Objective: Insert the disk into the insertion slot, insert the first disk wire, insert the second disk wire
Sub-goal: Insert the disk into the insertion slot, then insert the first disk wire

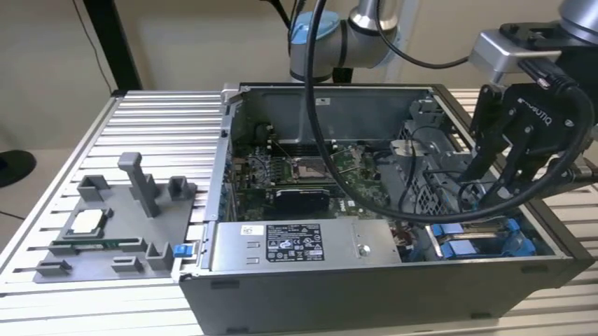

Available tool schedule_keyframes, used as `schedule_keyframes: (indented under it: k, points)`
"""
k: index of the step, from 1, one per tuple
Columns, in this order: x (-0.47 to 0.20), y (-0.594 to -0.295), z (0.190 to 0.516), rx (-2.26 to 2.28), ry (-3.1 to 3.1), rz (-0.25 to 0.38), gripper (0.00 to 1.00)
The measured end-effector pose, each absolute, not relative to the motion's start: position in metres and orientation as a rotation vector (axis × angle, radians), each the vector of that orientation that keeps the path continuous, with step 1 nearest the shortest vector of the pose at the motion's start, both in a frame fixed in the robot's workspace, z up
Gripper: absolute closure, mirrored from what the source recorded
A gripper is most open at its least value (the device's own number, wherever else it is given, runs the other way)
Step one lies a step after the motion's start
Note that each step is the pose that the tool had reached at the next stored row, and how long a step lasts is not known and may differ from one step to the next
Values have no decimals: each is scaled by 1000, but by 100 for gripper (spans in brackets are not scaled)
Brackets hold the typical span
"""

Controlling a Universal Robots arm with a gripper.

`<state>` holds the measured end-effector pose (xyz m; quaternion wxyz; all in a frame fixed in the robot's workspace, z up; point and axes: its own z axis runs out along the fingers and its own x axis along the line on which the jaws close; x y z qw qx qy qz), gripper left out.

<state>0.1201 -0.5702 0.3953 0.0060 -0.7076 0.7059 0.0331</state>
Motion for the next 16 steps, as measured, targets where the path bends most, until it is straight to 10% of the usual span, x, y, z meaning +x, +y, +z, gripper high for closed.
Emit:
schedule_keyframes:
  k: [16]
  points:
    - [123, -566, 393, -2234, 2230, 153, 0]
